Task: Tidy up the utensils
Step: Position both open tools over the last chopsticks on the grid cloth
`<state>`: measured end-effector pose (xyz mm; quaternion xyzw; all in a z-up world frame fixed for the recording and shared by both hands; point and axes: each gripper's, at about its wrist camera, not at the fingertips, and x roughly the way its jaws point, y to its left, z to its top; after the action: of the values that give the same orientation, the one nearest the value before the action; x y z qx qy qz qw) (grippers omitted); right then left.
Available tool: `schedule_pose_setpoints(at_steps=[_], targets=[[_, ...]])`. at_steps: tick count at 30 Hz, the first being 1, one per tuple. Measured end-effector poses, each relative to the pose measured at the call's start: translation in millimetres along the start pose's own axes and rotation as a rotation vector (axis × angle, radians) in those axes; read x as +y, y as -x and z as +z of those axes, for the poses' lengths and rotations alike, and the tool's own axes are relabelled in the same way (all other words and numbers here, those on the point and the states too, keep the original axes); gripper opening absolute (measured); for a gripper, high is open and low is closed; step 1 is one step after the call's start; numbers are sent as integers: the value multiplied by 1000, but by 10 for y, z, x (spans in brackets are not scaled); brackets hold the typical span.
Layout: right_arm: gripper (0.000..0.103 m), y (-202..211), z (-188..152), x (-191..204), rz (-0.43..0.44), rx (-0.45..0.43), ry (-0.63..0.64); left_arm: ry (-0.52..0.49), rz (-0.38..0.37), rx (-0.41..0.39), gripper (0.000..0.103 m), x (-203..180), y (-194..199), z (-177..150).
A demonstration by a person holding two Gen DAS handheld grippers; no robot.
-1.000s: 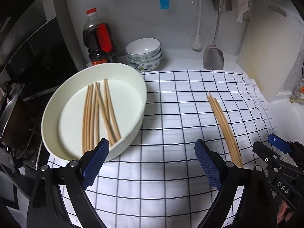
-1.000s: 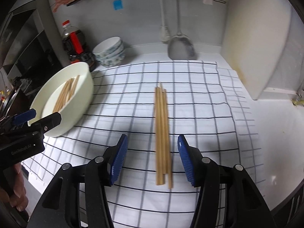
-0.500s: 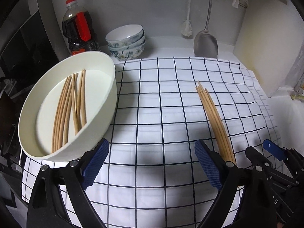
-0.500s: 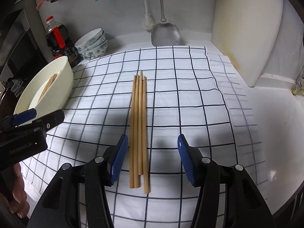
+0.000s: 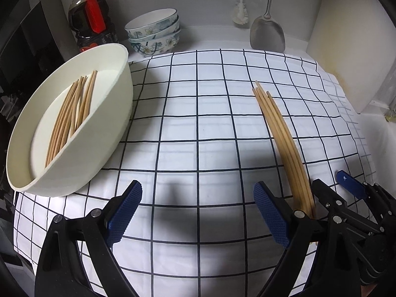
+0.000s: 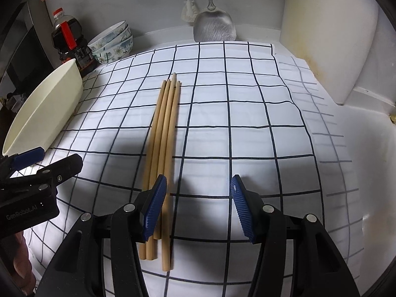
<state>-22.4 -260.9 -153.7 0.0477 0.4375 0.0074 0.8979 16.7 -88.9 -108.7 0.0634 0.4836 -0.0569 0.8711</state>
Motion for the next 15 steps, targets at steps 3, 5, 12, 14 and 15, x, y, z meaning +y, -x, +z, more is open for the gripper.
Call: schedule_pose_setpoints(at_steps=[3, 5, 12, 14, 15], targets=[[52, -33, -14, -5, 8, 2, 4, -2, 0, 0, 90, -29, -23, 8], [52, -42, -21, -1, 10, -4, 11, -4, 2, 1, 90, -42, -36, 18], [52, -46, -9, 23, 4, -7, 40, -2, 3, 6, 90, -54, -71, 49], [52, -37, -27, 35, 1, -8, 51, -1, 2, 6, 90, -53, -76, 55], [52, -34, -36, 36, 2, -8, 52, -1, 1, 7, 90, -52, -83, 60]])
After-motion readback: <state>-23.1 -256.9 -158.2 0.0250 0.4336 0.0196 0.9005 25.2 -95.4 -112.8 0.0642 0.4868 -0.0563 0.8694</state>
